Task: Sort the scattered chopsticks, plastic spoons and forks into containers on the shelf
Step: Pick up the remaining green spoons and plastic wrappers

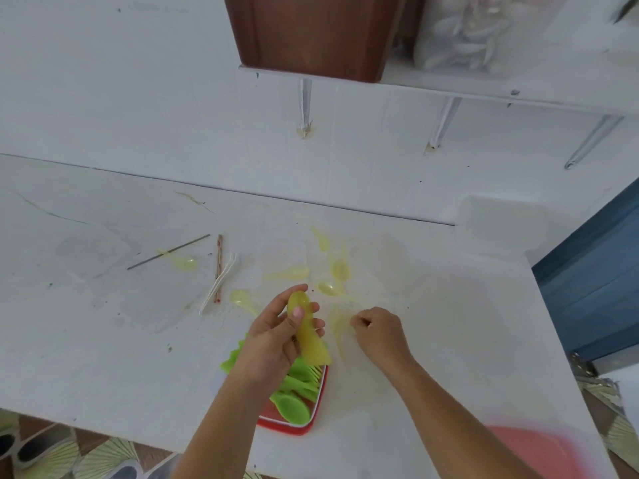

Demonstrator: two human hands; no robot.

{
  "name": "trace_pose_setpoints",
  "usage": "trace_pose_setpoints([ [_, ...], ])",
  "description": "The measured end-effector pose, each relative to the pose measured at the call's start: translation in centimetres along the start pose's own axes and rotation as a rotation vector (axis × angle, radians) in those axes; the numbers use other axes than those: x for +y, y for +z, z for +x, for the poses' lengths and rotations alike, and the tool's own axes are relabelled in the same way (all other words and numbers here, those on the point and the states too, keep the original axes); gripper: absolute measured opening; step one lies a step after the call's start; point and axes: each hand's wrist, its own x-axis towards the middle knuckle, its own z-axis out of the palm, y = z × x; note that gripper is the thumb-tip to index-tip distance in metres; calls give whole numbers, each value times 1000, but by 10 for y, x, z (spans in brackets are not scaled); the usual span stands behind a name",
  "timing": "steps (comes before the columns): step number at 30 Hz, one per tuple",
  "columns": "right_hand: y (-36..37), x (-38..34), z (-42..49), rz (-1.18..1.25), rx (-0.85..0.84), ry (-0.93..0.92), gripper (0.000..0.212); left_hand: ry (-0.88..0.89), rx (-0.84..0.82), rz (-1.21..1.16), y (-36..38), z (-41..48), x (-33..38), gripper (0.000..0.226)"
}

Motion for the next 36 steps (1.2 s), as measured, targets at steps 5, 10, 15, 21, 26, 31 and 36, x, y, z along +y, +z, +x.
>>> trace_pose_setpoints([
  [5,-24,-49,-28,706,-37,68,7,-18,-18,46,7,9,0,40],
  [10,-15,-67,-21,565,173,-87,25,-22,-47,44,29,24,-6,38],
  [15,-19,-69,2,526,113,-244,22,-7,10,77,36,43,-3,35],
  [21,-29,-39,123,29,-22,-359,52,60,48,36,24,76,16,39],
  [26,-18,-18,182,-795,-317,-737,55,109,72,20,8,87,33,44],
  [31,-24,-9,193,-857,-175,-899,33,85,49,26,-7,100,48,45],
  [36,-42,-13,158,-389,-98,-707,23,3,-26,59,-14,124,62,44],
])
